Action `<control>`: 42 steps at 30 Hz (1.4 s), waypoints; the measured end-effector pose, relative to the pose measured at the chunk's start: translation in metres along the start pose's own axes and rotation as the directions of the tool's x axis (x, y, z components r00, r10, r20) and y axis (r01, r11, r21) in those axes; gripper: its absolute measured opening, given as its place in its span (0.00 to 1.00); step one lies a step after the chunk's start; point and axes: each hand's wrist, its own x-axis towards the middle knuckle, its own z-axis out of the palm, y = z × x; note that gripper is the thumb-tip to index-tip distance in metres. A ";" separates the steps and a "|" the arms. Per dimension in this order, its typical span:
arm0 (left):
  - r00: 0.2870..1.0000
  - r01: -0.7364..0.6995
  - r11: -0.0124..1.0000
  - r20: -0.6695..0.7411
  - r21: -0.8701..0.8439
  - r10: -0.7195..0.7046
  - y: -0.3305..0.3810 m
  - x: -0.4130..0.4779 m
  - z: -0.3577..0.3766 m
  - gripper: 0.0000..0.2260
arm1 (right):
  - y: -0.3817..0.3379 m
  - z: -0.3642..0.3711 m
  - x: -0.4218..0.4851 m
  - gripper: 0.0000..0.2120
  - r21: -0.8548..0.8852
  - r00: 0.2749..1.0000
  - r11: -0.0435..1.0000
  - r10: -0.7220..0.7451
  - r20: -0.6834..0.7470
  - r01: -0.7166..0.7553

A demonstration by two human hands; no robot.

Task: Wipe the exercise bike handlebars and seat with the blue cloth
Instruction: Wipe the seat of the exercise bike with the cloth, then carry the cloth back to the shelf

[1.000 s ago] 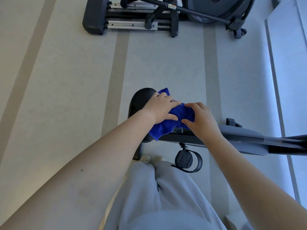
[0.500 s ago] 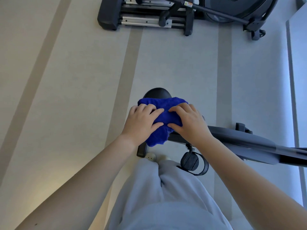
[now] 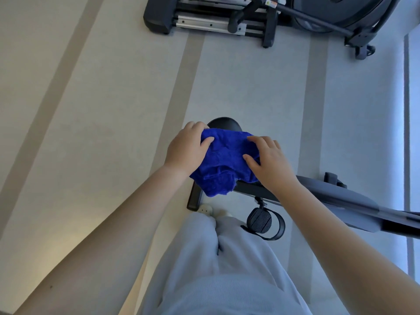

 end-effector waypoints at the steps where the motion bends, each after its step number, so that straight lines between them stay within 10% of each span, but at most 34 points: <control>1: 1.000 0.007 0.998 -0.025 -0.058 -0.008 0.002 -0.003 -0.006 0.10 | -0.002 -0.001 0.001 0.21 0.013 1.000 1.000 0.000 -0.005 0.000; 18: 0.929 -0.106 0.968 -0.369 -0.227 0.015 -0.047 -0.077 -0.187 0.09 | -0.197 0.006 0.037 0.18 0.203 0.925 0.903 -0.377 -0.051 0.379; 30: 0.816 -0.015 0.996 -0.577 -0.091 -0.040 -0.213 -0.162 -0.361 0.09 | -0.456 0.057 0.058 0.20 -0.204 0.751 0.723 -0.638 0.170 0.660; 42: 0.593 0.167 0.974 -0.774 -0.153 -0.223 -0.344 -0.198 -0.458 0.09 | -0.646 0.124 0.094 0.19 -0.251 0.605 0.564 -0.785 0.133 0.787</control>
